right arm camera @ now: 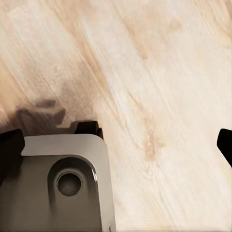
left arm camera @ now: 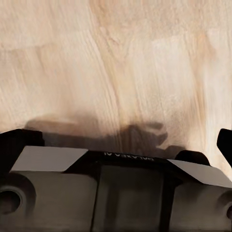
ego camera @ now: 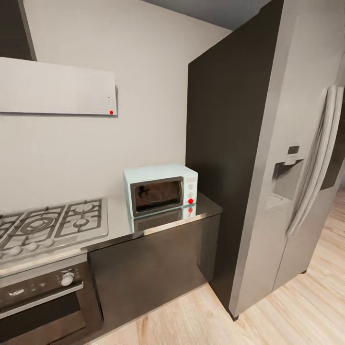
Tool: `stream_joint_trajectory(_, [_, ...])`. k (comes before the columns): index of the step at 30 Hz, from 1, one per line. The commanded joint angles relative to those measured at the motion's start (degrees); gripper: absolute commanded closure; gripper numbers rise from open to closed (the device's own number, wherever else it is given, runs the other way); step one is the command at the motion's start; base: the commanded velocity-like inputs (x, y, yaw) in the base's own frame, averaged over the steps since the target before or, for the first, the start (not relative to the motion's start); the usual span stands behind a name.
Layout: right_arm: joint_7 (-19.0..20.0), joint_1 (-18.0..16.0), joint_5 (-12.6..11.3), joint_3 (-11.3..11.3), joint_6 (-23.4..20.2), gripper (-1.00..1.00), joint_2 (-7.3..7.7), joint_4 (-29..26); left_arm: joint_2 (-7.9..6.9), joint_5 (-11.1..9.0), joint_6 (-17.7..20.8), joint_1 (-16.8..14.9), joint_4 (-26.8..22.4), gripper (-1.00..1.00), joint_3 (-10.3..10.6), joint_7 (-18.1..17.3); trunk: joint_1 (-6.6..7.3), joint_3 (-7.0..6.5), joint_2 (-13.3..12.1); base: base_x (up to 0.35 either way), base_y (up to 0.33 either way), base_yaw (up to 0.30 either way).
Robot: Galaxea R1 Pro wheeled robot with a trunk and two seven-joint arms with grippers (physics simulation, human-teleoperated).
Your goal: In the kitchen, take the popcorn bag from the countertop, put it into the microwave, and heat it until the popcorn is cooked so the cooked popcorn ends up inside the bag.
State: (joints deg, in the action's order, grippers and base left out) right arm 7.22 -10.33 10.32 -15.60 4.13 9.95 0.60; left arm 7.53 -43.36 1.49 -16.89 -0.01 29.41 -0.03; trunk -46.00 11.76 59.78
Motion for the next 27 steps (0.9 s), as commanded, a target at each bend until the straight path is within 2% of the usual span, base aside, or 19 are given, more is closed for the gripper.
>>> stream_joint_trajectory(1, [0.16,-0.04,0.56,-0.46,0.19,-1.0,0.04,0.06,-0.42,-0.59,-0.07,0.42,0.0,-1.0,0.46,-0.02,0.0,0.07,0.05,-0.021,0.0,0.0])
stream_joint_trajectory(2, [0.18,-0.07,0.58,-0.43,0.19,-1.0,0.07,0.04,-0.97,-0.82,-0.25,0.87,0.0,-1.0,0.42,-0.04,0.0,0.07,0.05,-0.011,0.0,0.0])
stream_joint_trajectory(5, [0.15,-0.05,2.4,-0.45,0.16,-1.0,0.04,0.02,-1.59,-5.2,-0.55,2.82,0.01,-1.0,0.42,-0.05,0.0,0.07,0.05,-0.002,0.0,0.0])
stream_joint_trajectory(7, [-0.02,-0.05,2.74,-0.56,-0.18,-1.0,-0.03,0.09,-1.66,-6.06,-0.53,3.03,0.01,-1.0,0.39,-0.05,0.0,0.07,0.05,0.0,0.0,0.0])
stream_joint_trajectory(10, [-0.9,-0.05,2.84,-0.61,-0.32,-1.0,-0.05,0.1,-1.65,-6.26,-0.52,3.08,0.01,-1.0,0.4,-0.05,0.0,0.07,0.05,0.0,0.0,0.062])
stream_joint_trajectory(15, [-1.43,-0.04,3.28,-0.26,-0.23,-1.0,0.02,0.1,-1.64,-6.26,-0.44,3.09,0.01,-1.0,0.47,-0.05,0.0,0.07,0.05,0.0,0.0,0.247])
stream_joint_trajectory(17, [-1.37,-0.04,5.32,-0.26,-0.21,-1.0,0.06,0.1,-1.64,-6.28,-0.44,3.09,0.01,-1.0,0.47,-0.05,0.0,0.07,0.05,0.0,0.0,0.269])
stream_joint_trajectory(19, [-1.37,-0.04,10.12,-0.51,-0.18,-1.0,-0.01,0.1,-1.64,-6.29,-0.43,3.09,0.01,-1.0,0.47,-0.05,0.0,0.07,0.05,0.0,0.0,0.27])
stream_joint_trajectory(21, [-1.39,-0.04,12.85,-0.62,-0.17,-1.0,-0.14,0.1,-1.64,-6.29,-0.43,3.09,0.01,-1.0,0.44,0.01,0.0,0.07,0.05,0.0,0.0,0.27])
stream_joint_trajectory(27, [-1.34,-0.04,13.98,-0.66,-0.17,-1.0,-0.11,0.1,-1.64,-6.29,-0.48,3.09,0.01,-1.0,0.47,0.03,0.0,0.07,0.05,0.0,0.0,0.27])
